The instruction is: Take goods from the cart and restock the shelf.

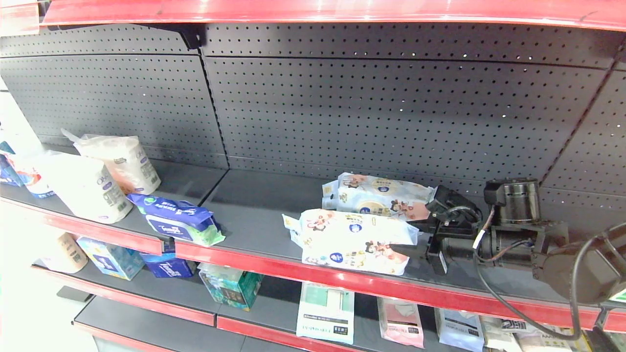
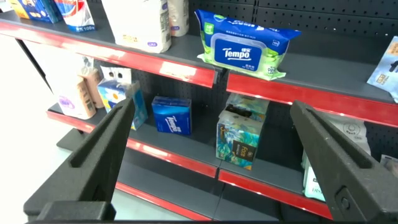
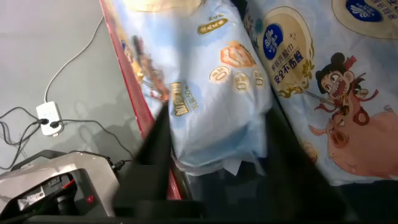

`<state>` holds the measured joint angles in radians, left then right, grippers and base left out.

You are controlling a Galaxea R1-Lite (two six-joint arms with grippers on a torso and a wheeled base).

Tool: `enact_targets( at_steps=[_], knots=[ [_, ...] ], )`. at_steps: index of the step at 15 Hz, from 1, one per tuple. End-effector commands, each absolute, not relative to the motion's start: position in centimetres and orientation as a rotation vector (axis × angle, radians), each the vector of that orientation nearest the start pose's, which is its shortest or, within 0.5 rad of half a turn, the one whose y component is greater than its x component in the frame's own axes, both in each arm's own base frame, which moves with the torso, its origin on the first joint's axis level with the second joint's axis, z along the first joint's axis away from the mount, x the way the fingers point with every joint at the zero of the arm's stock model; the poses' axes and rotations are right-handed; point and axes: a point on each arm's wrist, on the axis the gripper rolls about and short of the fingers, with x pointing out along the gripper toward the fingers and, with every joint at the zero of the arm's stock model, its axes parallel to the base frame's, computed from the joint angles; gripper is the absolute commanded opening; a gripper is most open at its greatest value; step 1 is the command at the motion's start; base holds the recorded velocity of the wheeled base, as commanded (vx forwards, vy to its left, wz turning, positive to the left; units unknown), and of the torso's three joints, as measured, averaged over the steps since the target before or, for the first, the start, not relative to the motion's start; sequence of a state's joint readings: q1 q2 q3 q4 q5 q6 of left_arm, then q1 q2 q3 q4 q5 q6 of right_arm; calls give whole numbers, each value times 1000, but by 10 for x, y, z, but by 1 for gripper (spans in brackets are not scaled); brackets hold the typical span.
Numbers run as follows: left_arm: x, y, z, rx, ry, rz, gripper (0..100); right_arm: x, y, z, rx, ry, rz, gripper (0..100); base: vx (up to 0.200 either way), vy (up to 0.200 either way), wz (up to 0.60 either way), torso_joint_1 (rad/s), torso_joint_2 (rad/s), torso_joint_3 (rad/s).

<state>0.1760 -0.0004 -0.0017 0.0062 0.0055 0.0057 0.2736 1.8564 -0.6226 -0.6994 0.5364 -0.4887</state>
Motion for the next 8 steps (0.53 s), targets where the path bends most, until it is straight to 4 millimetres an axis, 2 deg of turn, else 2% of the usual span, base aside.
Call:
enact_targets(
  at_steps=[1, 4, 8],
  knots=[
    [-23, -4, 75, 6, 5, 183, 100, 283, 94, 95, -379, 346, 913, 0, 0, 0, 0, 0, 0, 0],
    [-23, -4, 75, 6, 5, 183, 100, 282, 94, 94, -378, 352, 917, 0, 0, 0, 0, 0, 0, 0],
    [-23, -4, 75, 6, 5, 183, 100, 276, 92, 103, -402, 332, 871, 0, 0, 0, 0, 0, 0, 0]
  ],
)
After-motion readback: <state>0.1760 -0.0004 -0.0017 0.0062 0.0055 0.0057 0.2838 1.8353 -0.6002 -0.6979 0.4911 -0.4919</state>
